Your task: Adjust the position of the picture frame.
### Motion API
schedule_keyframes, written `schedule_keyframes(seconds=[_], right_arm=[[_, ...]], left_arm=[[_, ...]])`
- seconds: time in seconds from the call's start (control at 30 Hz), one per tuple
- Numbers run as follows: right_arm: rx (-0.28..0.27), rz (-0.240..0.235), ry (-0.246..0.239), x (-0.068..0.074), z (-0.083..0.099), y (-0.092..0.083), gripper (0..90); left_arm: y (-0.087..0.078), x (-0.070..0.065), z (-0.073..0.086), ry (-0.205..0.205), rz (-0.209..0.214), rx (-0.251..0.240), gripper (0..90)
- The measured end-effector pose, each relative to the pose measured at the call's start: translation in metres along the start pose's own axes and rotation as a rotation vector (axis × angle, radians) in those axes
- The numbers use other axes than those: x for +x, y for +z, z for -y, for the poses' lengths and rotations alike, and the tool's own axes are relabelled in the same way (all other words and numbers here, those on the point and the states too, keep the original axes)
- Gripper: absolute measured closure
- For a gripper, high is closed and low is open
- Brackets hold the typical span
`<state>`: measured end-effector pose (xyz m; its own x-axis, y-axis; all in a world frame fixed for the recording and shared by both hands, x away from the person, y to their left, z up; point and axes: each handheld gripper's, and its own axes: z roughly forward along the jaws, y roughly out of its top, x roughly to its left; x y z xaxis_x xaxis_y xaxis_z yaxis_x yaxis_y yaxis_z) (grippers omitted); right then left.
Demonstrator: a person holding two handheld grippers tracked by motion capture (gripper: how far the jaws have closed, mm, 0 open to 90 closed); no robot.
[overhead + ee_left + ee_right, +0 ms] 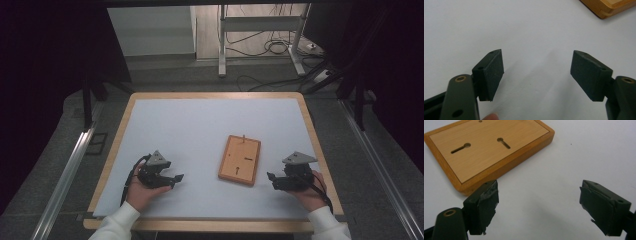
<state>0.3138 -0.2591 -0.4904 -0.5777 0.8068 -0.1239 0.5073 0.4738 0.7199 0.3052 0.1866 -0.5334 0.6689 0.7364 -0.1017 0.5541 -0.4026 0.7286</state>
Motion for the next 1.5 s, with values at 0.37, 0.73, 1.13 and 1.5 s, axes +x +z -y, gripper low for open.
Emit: schedule_keyframes(seconds=[0.37, 0.73, 1.13, 1.5], right_arm=[[-0.027, -0.024, 0.014, -0.001, -0.029, 0.011, 18.5], [-0.065, -0.032, 0.009, -0.004, -0.056, 0.02, 22.1], [-0.049, -0.084, -0.013, -0.005, -0.073, 0.051, 27.8], [-0.033, -0.123, -0.046, 0.001, -0.086, 0.071, 33.6]], left_arm=[[-0.001, 0.0, 0.001, -0.007, 0.001, -0.002, 26.5], [0.003, -0.001, 0.001, 0.007, 0.008, 0.018, 26.5], [0.003, 0.0, 0.001, 0.004, 0.009, 0.019, 26.5], [0.003, 0.0, 0.001, 0.002, 0.013, 0.017, 26.5]])
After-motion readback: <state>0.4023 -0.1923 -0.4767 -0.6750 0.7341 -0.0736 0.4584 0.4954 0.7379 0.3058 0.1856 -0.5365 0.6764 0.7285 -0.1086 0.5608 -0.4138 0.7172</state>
